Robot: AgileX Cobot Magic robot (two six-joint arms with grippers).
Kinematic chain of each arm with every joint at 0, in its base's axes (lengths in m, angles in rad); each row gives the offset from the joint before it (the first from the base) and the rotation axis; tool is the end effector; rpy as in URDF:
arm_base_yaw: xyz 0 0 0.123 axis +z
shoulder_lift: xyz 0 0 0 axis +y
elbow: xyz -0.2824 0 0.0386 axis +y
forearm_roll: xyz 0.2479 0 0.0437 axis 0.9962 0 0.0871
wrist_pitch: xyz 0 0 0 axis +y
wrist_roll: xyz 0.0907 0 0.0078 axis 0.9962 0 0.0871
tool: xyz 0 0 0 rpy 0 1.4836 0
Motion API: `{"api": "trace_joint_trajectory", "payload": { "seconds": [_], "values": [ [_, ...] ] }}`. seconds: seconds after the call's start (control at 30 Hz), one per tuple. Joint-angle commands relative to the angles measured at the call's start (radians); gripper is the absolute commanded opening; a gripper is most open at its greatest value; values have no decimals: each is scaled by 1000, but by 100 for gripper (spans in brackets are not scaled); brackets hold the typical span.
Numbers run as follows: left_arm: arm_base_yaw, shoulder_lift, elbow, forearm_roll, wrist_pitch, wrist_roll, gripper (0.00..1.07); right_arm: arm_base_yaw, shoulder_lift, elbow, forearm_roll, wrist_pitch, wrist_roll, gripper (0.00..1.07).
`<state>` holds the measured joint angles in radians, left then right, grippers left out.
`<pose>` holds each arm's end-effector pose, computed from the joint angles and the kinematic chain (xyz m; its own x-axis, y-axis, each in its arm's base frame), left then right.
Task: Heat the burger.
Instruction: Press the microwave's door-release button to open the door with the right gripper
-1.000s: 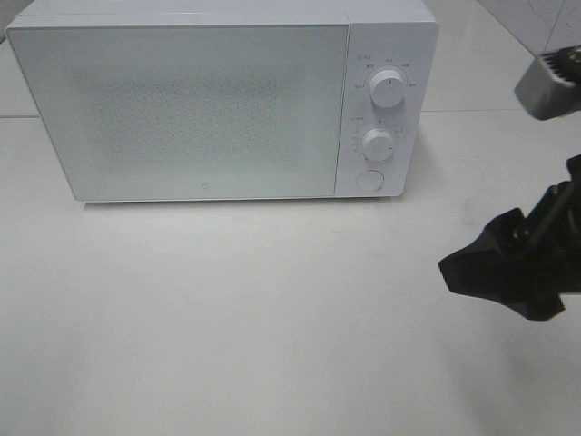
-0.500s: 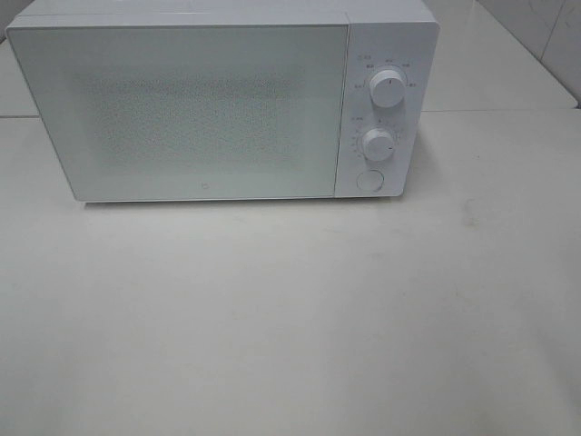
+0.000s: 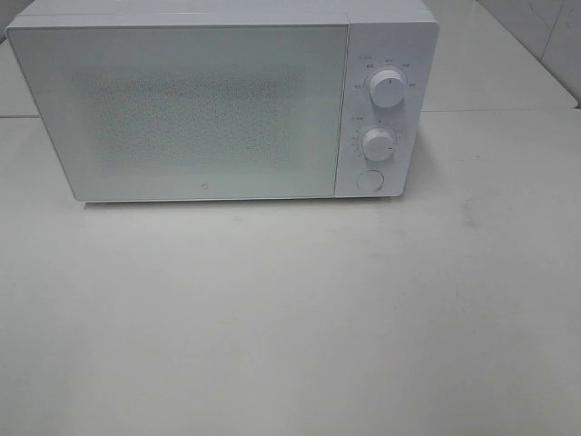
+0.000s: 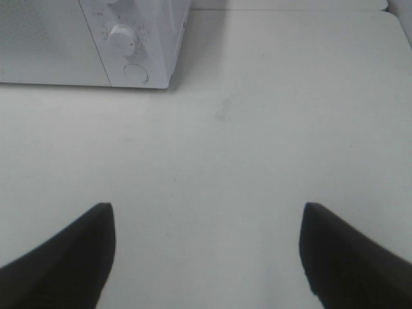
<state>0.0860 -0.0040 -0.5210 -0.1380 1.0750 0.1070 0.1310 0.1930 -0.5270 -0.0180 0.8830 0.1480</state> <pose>-0.0080 -0.0118 0.2824 -0.4399 0.0029 -0.8980 0.0409 0.9990 -0.0168 0.0315 0.0029 0.2969 -0.4537 0.0775 -0.8878 -0.0570 0.9916 0.1158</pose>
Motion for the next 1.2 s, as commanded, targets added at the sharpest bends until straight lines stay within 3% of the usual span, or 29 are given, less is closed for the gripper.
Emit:
{"api": "trace_joint_trajectory", "payload": {
  "seconds": [0.03,0.47,1.2],
  "values": [
    [0,-16,3,3,0,3,98,-18,-46,3,-6,-6,-1,76],
    [0,-16,3,3,0,3,98,-48,-228,29,-11,112,-1,76],
    [0,-14,3,3,0,3,98,-55,-222,21,-9,108,-4,76]
  ]
}}
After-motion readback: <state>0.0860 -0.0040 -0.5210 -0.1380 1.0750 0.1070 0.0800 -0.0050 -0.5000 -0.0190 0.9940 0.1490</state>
